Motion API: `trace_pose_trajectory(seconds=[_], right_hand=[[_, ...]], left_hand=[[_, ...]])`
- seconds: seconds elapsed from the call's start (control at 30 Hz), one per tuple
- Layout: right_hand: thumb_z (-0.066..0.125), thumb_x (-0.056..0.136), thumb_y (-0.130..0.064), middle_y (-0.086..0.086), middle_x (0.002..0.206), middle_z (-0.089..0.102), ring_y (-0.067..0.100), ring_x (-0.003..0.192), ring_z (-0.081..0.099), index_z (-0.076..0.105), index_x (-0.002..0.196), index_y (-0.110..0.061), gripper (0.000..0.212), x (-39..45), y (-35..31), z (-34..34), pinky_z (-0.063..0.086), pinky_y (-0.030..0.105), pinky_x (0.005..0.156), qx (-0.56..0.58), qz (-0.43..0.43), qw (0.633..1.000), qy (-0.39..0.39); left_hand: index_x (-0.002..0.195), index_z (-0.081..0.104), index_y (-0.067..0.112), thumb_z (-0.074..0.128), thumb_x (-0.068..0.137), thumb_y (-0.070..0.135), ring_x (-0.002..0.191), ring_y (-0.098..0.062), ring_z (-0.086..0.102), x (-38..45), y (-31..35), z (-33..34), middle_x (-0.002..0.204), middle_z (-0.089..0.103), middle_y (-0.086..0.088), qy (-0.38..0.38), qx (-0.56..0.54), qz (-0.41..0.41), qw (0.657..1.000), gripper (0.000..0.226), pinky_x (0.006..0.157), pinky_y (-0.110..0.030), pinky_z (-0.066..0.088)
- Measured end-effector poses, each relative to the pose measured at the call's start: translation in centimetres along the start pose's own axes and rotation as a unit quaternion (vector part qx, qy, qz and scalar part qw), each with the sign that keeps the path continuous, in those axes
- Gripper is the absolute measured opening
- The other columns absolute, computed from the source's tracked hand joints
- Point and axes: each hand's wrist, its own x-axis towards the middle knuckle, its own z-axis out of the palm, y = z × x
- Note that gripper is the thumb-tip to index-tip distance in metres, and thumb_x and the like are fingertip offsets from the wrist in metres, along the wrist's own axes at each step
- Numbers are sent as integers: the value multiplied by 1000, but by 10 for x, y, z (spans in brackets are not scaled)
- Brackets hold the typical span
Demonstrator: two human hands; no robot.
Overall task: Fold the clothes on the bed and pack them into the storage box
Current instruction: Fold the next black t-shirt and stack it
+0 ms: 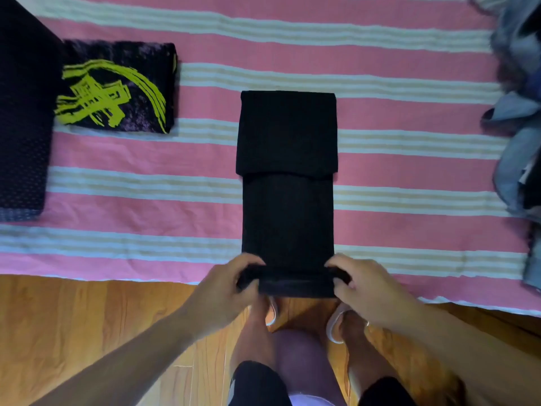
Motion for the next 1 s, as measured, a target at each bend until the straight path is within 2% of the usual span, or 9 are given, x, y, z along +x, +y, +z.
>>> trace_pose_trajectory(seconds=[0.1,0.17,0.27,0.43,0.53,0.6,0.73,0.87,1.0], right_hand=[[64,96,-14,-7,100,72,8,93,69,62,105,-22,12,57,10,-26,51,23,79,302,85,942,123],[68,94,-22,-7,106,74,10,96,71,61,112,-21,19,92,15,-29,55,28,88,416,132,892,115],[68,94,-21,-5,112,71,14,100,69,61,115,-17,22,113,18,-13,54,33,90,400,193,883,153],[60,99,-16,0,93,70,18,87,68,63,96,-14,4,111,13,0,50,26,66,359,204,884,219],[59,100,-17,0,91,69,18,85,66,61,93,-15,7,111,13,4,49,27,66,359,187,889,215],[57,101,-19,-1,86,66,16,79,63,58,90,-16,11,113,14,3,46,26,63,338,183,897,221],[56,101,-25,-3,85,63,17,78,60,55,88,-20,14,119,16,6,48,31,66,313,208,901,219],[56,101,-29,-4,88,63,15,80,60,56,93,-20,13,122,17,7,48,28,66,294,215,907,211],[57,99,-38,0,83,64,18,75,61,59,89,-15,25,128,17,5,48,32,65,253,209,917,227]], left_hand=[[127,54,30,66,98,18,100,-17,72,54,12,-24,110,75,-1,82,-305,-132,940,33,88,-31,56],[127,55,24,68,97,24,99,-21,72,87,10,-31,116,74,-4,106,-356,-194,908,33,82,-34,57],[107,63,14,62,100,18,81,-23,61,113,1,-18,102,69,-6,170,-311,-244,903,8,63,-33,49],[87,60,14,52,97,15,80,-22,54,117,10,-6,86,61,-6,264,-330,-247,872,12,70,-38,43],[101,57,13,51,96,35,84,-20,58,111,14,-9,95,62,-4,213,-372,-240,871,24,68,-35,45],[112,60,19,56,95,57,98,-15,67,104,11,-11,108,70,4,136,-333,-222,906,42,82,-37,53],[123,56,27,65,98,35,106,-7,67,81,-4,1,116,69,13,79,-116,-160,977,28,90,-29,54],[96,59,13,53,104,35,89,-28,66,80,-6,1,96,69,-9,145,-141,-230,952,24,77,-42,52],[108,63,18,65,97,40,97,-19,70,102,1,-11,104,73,1,151,-222,-230,936,25,85,-39,58]])
